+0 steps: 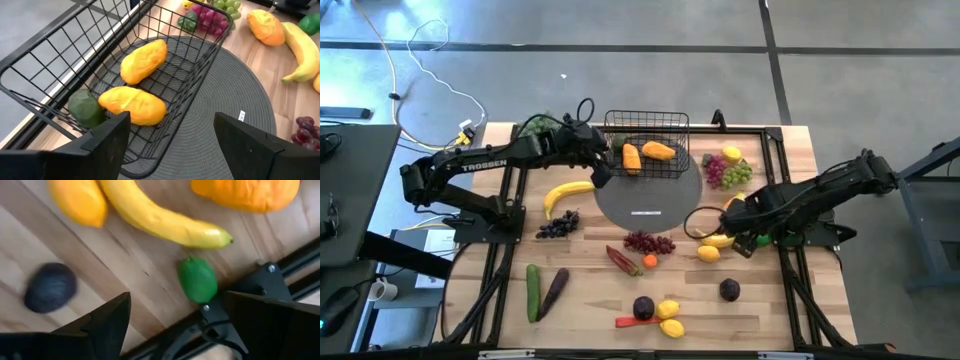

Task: Build produce basket
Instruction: Put the green lime into the black wire basket

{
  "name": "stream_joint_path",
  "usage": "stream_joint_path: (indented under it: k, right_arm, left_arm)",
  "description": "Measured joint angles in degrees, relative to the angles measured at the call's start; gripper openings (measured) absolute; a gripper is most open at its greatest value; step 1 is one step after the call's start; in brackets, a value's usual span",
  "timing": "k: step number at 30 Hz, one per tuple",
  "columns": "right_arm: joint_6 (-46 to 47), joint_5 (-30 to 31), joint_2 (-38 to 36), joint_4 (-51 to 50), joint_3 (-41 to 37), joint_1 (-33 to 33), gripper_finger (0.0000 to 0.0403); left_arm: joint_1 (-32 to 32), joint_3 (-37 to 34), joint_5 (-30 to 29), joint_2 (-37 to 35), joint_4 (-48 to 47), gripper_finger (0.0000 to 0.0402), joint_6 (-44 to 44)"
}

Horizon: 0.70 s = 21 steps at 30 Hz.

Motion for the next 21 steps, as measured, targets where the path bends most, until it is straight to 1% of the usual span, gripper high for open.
stream_joint_path:
  k: [6, 11, 14, 21]
  right_arm:
    - [1.09, -0.42, 0.01, 0.64, -5.10, -0.02, 0.0300]
    - [2.48, -1.13, 0.03, 1.27, -8.36, -0.02, 0.0300]
    - [2.44, -1.04, 0.03, 1.76, -9.95, -0.04, 0.0300]
    - [-2.70, -1.02, 0.04, 5.87, -13.33, -0.06, 0.0300]
  left_arm:
    - [-0.58, 0.00, -0.25, 0.00, -0.03, 0.0278, -0.19]
    - [-0.53, 0.00, -3.05, 0.00, -0.03, 0.0278, -1.97]
    - [-0.53, 0.00, -3.45, 0.00, -0.01, 0.0278, -2.24]
    - [-0.53, 0.00, -3.45, 0.00, 0.06, 0.0278, -4.54]
